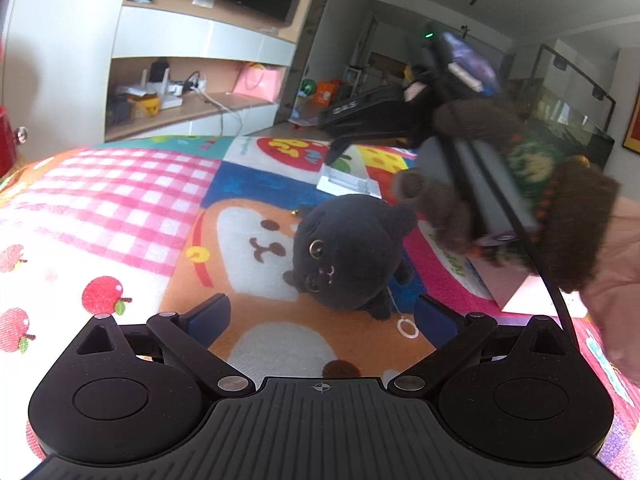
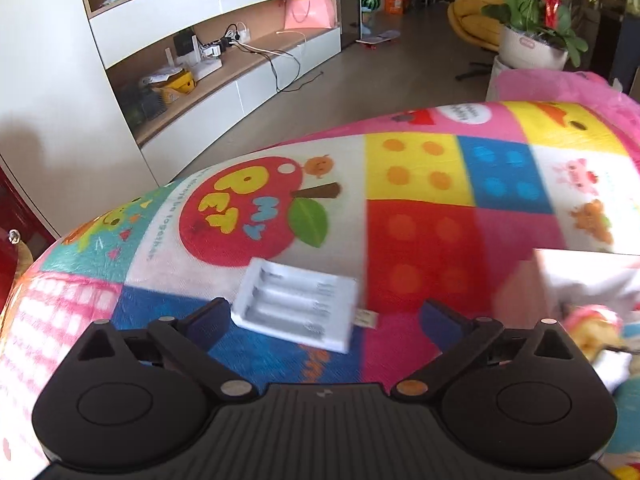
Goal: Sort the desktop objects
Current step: 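Grasp the white battery holder with the right gripper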
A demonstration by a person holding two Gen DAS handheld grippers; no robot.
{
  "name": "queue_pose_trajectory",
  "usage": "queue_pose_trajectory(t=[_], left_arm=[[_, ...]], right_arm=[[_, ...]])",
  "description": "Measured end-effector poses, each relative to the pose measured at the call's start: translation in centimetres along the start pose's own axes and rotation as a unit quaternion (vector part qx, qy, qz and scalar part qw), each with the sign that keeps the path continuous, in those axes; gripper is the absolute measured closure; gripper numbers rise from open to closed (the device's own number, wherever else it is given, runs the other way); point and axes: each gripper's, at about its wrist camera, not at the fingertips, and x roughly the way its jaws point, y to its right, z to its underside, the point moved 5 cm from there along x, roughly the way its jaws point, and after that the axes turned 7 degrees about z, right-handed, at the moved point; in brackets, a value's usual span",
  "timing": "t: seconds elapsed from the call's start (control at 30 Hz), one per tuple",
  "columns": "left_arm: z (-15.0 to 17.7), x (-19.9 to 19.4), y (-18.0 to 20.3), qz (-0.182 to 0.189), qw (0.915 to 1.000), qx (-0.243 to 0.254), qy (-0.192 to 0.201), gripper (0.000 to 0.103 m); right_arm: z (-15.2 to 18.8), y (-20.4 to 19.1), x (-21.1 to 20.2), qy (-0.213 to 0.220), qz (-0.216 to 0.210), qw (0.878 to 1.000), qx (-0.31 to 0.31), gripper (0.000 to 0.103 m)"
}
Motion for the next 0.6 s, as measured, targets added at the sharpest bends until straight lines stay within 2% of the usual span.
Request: queue_pose_trajectory(t=[0.13,0.2,0.27,0.3,0.33,0.4,0.5,0.6], left_arm=[[0.0,0.3,-0.5,0.003,0.9998,-0.018,-0.006,0.002],[0.1,0.3,-0.7,0.004,0.9997,-0.024,-0.006,0.002],[0.1,0.2,-0.5,0.008,0.9997,-0.021,-0.005,0.002],[0.1,0.1,-0.3,0.011,0.9998,-0.018,-0.004,0.002],[0.1,0.1,-0.2,0.014,0.9998,-0.015,-0.002,0.002],[0.1,0.1,-0.3,0.016,0.9997,-0.017,-0.003,0.002],[0.1,0.2,-0.5,0.018,0.9995,-0.026,-0.005,0.002],[0.1,0.3,-0.5,0.019,0.9995,-0.023,-0.007,0.002]], right_arm=[[-0.3,-1.7,1.5,0.005,0.003,1.000,-0.026,0.000],[-0.3,-2.4,2.1,-0.004,0.016,0.999,-0.040,0.000],[-0.1,-2.4,2.3,-0.014,0.008,0.999,-0.033,0.002],[0.0,-2.3,2.4,-0.021,0.005,0.999,-0.030,0.015],[0.1,-2.1,2.4,-0.024,0.007,0.999,-0.032,0.020],[0.4,-1.7,1.9,-0.024,0.008,0.999,-0.041,0.020],[0.9,-0.1,-0.2,-0.018,-0.008,0.999,-0.031,0.020],[1.8,1.4,-5.3,0.030,-0.028,0.998,-0.047,0.020]])
